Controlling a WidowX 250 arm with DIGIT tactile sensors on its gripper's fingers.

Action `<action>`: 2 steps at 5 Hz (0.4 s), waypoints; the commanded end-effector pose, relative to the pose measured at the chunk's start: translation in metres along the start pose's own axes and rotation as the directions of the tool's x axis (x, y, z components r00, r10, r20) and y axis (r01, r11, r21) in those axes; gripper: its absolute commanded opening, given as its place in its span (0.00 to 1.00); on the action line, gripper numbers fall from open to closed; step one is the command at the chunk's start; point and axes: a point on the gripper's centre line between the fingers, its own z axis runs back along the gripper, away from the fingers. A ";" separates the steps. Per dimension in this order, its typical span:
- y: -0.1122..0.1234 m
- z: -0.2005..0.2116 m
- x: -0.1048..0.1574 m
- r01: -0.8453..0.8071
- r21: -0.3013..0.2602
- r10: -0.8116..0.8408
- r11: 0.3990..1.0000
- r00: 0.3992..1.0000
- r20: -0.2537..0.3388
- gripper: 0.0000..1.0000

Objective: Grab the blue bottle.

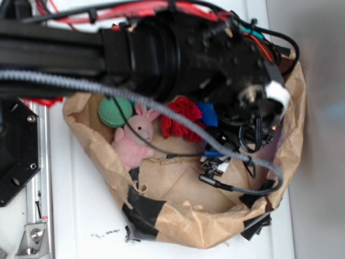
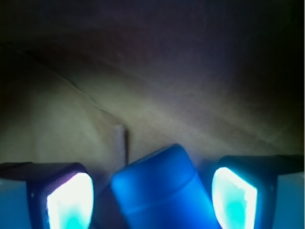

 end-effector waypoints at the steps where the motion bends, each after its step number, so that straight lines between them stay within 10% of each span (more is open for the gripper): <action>1: -0.018 -0.027 0.020 0.082 0.039 -0.080 0.996 0.996 -0.045 0.00; 2: -0.021 -0.002 0.014 0.162 0.120 -0.149 0.979 0.983 -0.108 0.00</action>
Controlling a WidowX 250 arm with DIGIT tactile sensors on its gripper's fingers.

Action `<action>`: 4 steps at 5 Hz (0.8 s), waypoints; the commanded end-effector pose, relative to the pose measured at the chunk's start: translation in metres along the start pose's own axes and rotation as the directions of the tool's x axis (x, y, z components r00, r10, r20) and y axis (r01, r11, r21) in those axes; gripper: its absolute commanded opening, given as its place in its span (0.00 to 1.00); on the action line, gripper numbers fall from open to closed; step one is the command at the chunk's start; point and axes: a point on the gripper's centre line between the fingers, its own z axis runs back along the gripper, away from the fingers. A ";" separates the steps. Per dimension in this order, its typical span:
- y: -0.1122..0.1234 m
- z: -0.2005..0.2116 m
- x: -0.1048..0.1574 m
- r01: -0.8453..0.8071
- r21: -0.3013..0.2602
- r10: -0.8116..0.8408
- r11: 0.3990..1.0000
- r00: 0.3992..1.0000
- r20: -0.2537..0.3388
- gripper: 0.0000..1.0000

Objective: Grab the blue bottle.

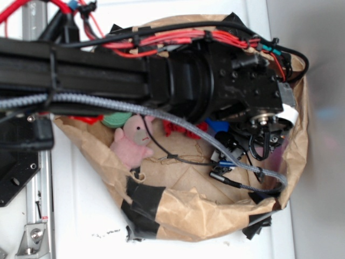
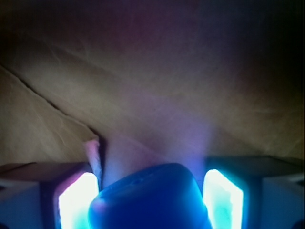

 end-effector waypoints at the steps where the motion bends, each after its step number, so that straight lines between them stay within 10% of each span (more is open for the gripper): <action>1: -0.025 0.071 -0.003 -0.049 0.097 0.062 0.994 0.988 -0.139 0.00; 2: -0.008 0.123 -0.013 -0.304 0.086 0.307 0.949 0.952 -0.018 0.00; 4: 0.007 0.188 -0.011 -0.732 0.029 0.728 0.681 0.681 0.085 0.00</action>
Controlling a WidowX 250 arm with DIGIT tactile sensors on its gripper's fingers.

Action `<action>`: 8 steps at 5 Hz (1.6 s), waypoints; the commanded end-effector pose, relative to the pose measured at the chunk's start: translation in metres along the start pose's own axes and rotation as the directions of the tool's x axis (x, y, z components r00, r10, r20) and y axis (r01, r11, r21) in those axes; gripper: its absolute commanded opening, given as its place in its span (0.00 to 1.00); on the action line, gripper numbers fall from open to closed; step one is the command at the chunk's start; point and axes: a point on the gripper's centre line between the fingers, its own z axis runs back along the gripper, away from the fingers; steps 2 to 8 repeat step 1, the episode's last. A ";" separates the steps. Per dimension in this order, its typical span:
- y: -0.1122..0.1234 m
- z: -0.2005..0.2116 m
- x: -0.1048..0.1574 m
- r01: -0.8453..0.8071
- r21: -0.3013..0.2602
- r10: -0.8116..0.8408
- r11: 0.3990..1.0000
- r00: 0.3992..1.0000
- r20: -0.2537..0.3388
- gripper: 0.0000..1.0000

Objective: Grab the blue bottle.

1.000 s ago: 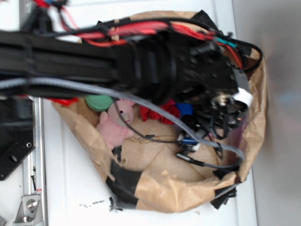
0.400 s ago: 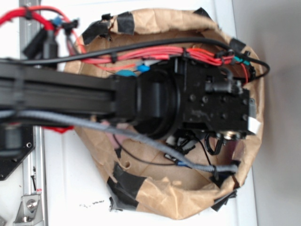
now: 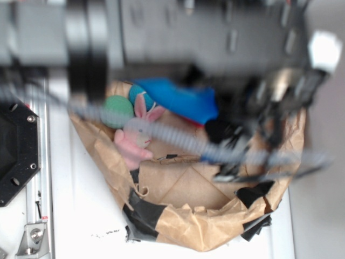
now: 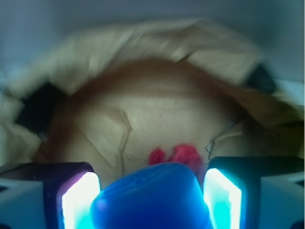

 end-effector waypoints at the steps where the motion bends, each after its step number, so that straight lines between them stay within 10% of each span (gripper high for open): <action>1: -0.002 0.032 0.011 -0.333 0.067 0.328 0.941 0.942 0.075 0.00; 8: -0.002 0.032 0.011 -0.333 0.067 0.328 0.941 0.942 0.075 0.00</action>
